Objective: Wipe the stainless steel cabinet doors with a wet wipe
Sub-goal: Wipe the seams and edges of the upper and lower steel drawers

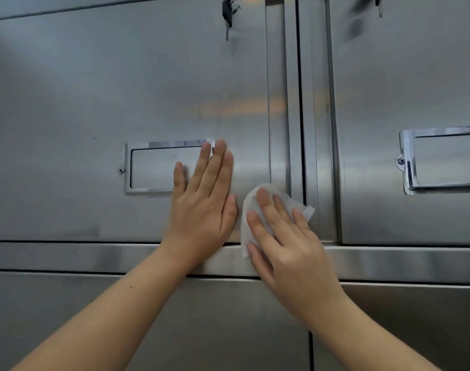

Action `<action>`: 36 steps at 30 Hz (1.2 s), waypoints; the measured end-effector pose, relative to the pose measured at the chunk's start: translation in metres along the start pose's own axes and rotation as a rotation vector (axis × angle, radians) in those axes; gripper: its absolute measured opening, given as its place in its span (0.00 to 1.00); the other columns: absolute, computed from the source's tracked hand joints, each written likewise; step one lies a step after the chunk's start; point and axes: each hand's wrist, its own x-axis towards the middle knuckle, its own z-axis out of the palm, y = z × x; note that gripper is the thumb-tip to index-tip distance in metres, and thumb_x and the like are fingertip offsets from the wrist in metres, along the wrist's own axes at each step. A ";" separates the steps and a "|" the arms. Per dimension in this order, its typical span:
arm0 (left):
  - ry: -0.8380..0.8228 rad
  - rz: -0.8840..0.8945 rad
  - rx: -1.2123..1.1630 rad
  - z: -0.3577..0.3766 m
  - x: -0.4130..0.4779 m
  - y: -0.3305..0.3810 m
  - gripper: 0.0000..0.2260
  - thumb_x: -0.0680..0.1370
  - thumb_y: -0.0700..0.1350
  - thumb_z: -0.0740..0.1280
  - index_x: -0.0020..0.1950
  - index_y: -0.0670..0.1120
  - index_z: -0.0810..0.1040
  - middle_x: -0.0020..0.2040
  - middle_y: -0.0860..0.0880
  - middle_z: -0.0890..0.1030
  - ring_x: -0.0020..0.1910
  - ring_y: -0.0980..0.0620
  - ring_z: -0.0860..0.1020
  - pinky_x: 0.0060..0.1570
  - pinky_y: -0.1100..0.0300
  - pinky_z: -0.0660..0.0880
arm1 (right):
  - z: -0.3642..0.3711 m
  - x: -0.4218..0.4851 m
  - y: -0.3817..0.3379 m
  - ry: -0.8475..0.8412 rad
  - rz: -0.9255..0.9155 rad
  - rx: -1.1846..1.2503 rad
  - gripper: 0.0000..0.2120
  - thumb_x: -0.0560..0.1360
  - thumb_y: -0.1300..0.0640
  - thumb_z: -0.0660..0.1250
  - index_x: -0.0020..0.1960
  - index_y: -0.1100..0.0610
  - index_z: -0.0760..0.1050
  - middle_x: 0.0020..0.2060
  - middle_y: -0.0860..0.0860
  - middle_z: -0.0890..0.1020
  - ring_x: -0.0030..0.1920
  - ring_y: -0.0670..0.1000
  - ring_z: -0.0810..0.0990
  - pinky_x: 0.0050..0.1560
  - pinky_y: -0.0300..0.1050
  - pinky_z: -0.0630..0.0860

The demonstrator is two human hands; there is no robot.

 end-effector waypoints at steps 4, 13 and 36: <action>-0.023 -0.006 -0.004 0.000 -0.004 0.000 0.25 0.80 0.47 0.50 0.75 0.37 0.59 0.75 0.41 0.60 0.74 0.48 0.55 0.71 0.45 0.45 | -0.005 -0.009 -0.005 -0.017 -0.003 0.007 0.19 0.77 0.55 0.57 0.60 0.63 0.78 0.64 0.62 0.74 0.63 0.60 0.75 0.64 0.55 0.67; -0.030 -0.023 -0.001 0.000 -0.009 0.003 0.25 0.80 0.47 0.50 0.75 0.38 0.57 0.76 0.41 0.59 0.75 0.50 0.53 0.72 0.47 0.44 | -0.001 -0.006 -0.009 -0.001 0.072 0.033 0.18 0.77 0.55 0.58 0.60 0.63 0.78 0.65 0.61 0.74 0.63 0.60 0.75 0.63 0.57 0.70; -0.044 -0.014 0.007 -0.004 -0.029 0.010 0.25 0.79 0.47 0.50 0.75 0.38 0.58 0.75 0.41 0.60 0.75 0.49 0.56 0.72 0.46 0.46 | -0.011 -0.023 -0.019 -0.070 0.065 0.068 0.20 0.77 0.51 0.59 0.59 0.63 0.79 0.62 0.60 0.77 0.61 0.60 0.77 0.58 0.59 0.76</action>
